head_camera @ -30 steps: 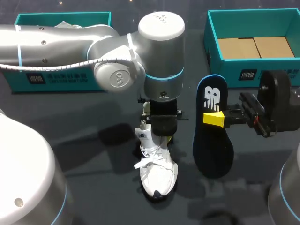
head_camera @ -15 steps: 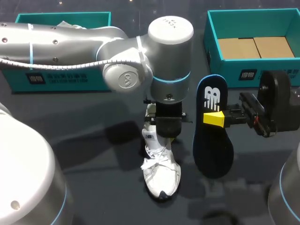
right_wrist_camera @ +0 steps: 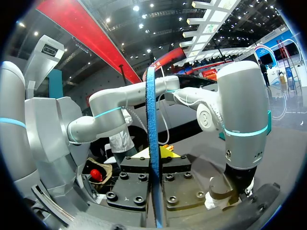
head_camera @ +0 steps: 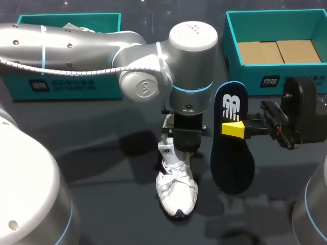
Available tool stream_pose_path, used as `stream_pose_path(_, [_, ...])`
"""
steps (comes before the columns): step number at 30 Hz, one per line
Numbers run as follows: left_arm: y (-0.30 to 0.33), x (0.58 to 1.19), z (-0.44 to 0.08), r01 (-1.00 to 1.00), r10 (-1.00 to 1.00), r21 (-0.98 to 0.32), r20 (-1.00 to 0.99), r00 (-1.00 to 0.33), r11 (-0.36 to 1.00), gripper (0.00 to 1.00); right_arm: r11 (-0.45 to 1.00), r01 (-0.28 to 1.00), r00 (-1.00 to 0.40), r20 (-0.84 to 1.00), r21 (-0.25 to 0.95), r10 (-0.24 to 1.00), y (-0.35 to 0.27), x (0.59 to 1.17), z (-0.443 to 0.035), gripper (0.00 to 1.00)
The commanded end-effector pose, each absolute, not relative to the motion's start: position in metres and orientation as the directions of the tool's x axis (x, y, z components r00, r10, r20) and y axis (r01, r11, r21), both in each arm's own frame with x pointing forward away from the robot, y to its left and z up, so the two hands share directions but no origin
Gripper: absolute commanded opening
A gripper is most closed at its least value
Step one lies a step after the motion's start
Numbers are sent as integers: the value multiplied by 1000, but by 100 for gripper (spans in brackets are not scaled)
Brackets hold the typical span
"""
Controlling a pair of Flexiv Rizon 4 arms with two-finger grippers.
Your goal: Take the shoe out of the shoebox, open the shoe tongue, remove and reinsert the insole, then place the shoe into the shoebox
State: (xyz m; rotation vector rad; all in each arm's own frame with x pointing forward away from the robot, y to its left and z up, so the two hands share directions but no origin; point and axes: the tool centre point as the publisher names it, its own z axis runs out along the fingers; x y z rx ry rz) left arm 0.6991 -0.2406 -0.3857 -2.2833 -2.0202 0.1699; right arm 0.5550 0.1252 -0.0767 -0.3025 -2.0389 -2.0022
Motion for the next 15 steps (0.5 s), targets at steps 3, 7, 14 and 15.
stream_pose_path(3, [-248,700,-387,983,992,-135,-33,121,-124,36,25,331,-943,332,943,-35,126,554,-77,0])
stream_pose_path(7, [-252,704,-380,982,992,-147,-62,111,-119,87,25,331,-943,332,943,-35,126,554,-77,0])
stream_pose_path(14, [-263,717,-345,978,986,-201,-161,32,-65,100,25,331,-943,332,943,-35,126,554,-77,0])
stream_pose_path(15, [-263,719,-337,977,982,-202,-189,24,-63,100,25,331,-943,332,943,-35,126,554,-77,0])
